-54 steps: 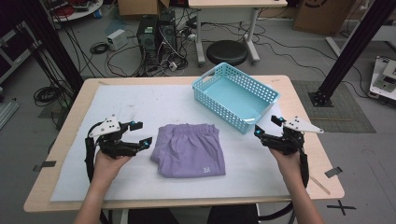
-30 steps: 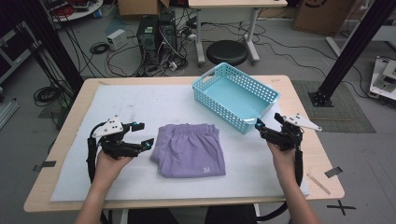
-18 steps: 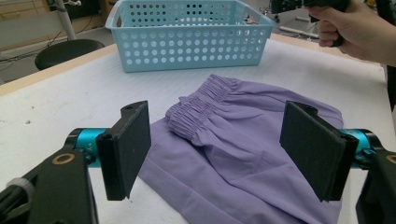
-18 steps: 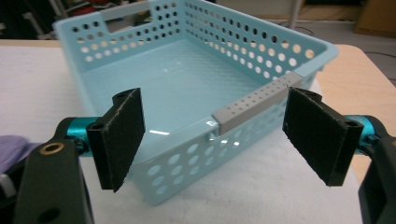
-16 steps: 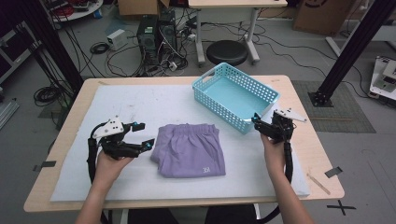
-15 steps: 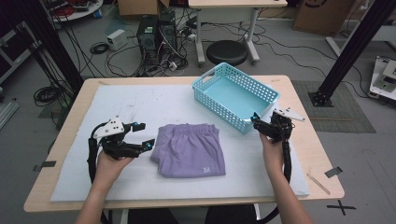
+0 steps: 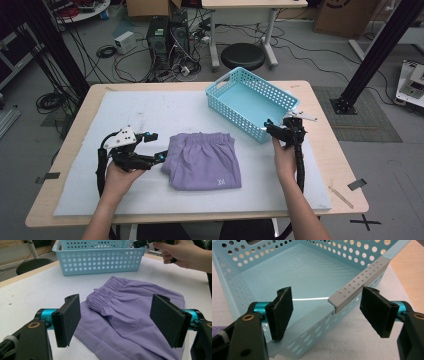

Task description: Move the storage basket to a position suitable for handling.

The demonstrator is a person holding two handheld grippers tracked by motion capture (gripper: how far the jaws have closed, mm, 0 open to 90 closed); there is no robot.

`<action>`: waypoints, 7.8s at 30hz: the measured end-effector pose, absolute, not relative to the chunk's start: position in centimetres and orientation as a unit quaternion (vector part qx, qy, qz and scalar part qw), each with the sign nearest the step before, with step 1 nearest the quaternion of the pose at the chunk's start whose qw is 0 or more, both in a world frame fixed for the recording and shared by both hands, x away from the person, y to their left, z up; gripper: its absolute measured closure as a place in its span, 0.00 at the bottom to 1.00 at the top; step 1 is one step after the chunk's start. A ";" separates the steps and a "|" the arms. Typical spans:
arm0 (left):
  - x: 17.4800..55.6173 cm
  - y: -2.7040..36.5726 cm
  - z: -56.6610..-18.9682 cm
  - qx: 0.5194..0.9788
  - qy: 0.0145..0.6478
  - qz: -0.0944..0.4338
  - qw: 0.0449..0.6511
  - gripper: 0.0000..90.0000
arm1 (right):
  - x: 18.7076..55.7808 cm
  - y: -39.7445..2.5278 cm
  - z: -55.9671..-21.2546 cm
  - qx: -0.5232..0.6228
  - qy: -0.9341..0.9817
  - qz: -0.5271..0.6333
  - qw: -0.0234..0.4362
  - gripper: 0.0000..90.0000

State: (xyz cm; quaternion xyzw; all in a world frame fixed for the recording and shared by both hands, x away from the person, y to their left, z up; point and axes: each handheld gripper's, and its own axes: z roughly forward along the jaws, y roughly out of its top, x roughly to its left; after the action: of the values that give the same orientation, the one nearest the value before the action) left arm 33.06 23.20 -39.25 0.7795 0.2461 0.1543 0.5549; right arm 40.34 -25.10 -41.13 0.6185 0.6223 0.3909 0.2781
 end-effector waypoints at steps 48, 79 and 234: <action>33.1 23.3 -39.7 0.783 0.246 0.156 0.550 0.27 | 45.7 -21.8 -40.9 0.574 0.683 0.365 0.265 0.66; 33.2 23.3 -40.1 0.785 0.246 0.159 0.546 0.27 | 48.1 -18.6 -40.8 0.542 0.708 0.370 0.259 0.71; 29.9 17.4 -45.3 0.777 0.442 0.056 0.445 0.82 | 28.9 -16.4 -44.9 0.445 0.805 0.378 0.104 0.73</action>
State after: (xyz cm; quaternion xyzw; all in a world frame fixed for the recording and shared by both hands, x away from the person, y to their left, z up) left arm 29.86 17.39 -45.26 0.7771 0.4420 0.0560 0.4445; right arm 28.90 -16.39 -44.87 0.4449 0.8054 0.3777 0.1040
